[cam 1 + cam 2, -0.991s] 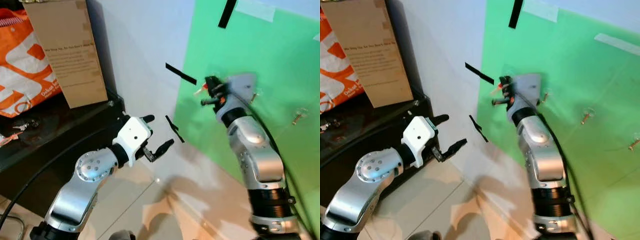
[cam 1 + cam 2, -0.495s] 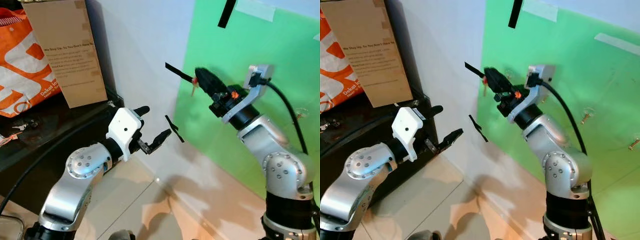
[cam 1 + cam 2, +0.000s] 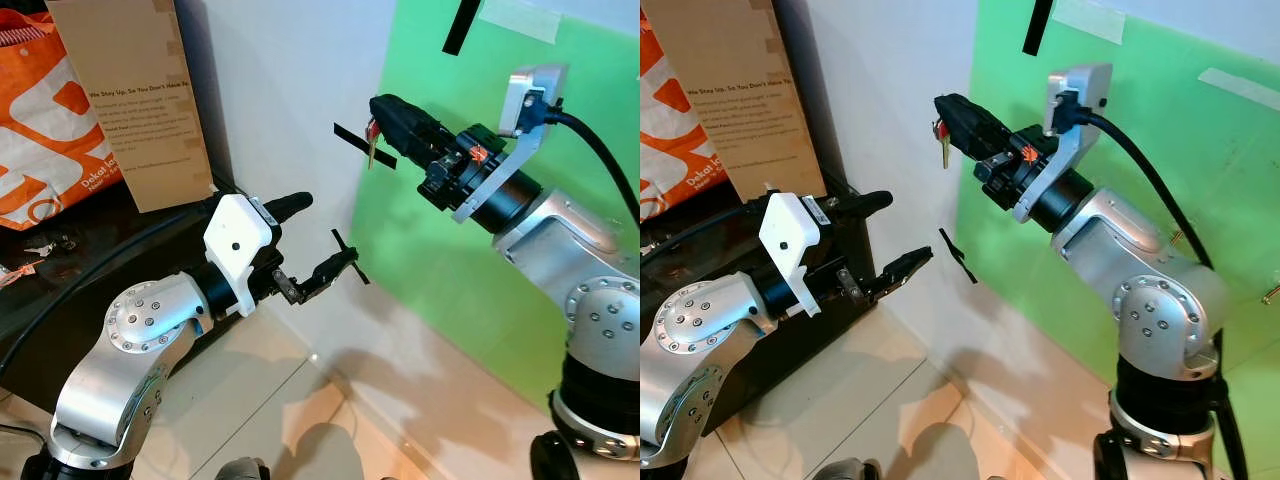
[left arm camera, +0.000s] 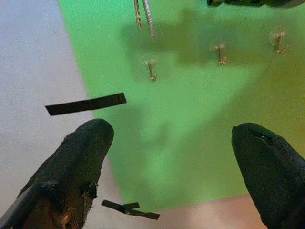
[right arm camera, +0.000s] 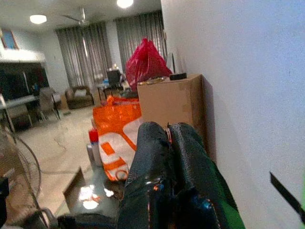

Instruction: Hang keys on a hook

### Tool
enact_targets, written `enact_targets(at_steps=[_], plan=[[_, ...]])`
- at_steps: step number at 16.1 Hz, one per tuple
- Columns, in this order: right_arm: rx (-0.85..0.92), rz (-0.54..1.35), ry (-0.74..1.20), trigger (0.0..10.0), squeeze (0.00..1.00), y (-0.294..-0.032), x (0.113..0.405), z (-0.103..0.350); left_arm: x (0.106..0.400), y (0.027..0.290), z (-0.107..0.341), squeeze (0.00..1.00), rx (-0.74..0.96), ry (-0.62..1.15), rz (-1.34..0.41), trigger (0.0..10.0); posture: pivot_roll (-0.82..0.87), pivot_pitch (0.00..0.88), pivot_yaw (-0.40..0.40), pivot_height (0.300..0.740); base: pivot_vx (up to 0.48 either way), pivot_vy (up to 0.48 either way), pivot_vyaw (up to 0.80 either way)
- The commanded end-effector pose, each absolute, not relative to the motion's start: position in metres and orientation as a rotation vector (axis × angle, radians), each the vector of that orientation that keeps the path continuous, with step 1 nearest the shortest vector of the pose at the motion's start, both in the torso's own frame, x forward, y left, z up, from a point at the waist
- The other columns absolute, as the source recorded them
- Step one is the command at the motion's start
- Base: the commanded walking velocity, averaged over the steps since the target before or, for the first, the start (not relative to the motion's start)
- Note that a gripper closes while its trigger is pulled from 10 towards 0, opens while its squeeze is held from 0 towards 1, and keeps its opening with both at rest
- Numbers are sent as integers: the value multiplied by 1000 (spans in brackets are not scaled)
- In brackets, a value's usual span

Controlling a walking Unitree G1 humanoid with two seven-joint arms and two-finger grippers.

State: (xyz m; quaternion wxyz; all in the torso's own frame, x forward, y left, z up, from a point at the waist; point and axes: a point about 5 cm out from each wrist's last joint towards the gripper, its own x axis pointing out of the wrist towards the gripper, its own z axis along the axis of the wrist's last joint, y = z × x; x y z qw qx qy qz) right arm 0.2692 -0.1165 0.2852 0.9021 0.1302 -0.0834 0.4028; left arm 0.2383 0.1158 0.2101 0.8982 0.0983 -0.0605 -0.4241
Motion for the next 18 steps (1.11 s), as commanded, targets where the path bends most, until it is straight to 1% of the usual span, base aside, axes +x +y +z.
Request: enact_targets(at_steps=[1, 2, 4, 5, 7, 8, 11, 13, 15, 17, 18], plan=[[219, 831, -185, 10000, 0, -114, 267, 292, 236, 116, 212, 0, 207, -120, -886, 10000, 28, 33, -32, 740, 0, 0, 0], [154, 809, -184, 10000, 0, -114, 267, 293, 236, 116, 212, 0, 206, -110, -889, 10000, 29, 31, -29, 740, 0, 0, 0], [91, 788, -180, 10000, 0, -113, 267, 293, 236, 117, 212, 0, 211, -105, -891, 10000, 31, 30, -26, 740, 0, 0, 0], [-2, 761, -163, 10000, 0, -112, 268, 290, 236, 117, 211, 0, 214, -102, -892, 10000, 34, 25, -22, 740, 0, 0, 0], [-48, 747, -151, 10000, 0, -110, 268, 287, 236, 117, 211, 0, 217, -100, -893, 10000, 35, 24, -21, 740, 0, 0, 0], [-106, 723, -144, 10000, 0, -109, 269, 284, 236, 117, 211, 0, 224, -92, -895, 10000, 37, 21, -19, 740, 0, 0, 0], [-173, 683, -138, 10000, 0, -107, 273, 281, 236, 117, 211, 0, 228, -89, -896, 10000, 38, 20, -19, 740, 0, 0, 0], [-162, 623, -106, 10000, 0, -110, 279, 278, 236, 117, 211, 0, 229, -88, -895, 10000, 38, 22, -20, 740, 0, 0, 0], [-93, 511, -24, 10000, 0, -118, 290, 268, 237, 117, 209, 0, 245, -76, -892, 10000, 40, 24, -20, 740, 0, 0, 0], [-89, 489, -3, 10000, 0, -119, 293, 263, 240, 117, 206, 0, 268, -64, -867, 10000, 43, 27, -21, 740, 0, 0, 0], [-58, 497, -2, 10000, 0, -118, 293, 262, 242, 117, 206, 0, 274, -62, -855, 10000, 43, 27, -21, 740, 0, 0, 0]])
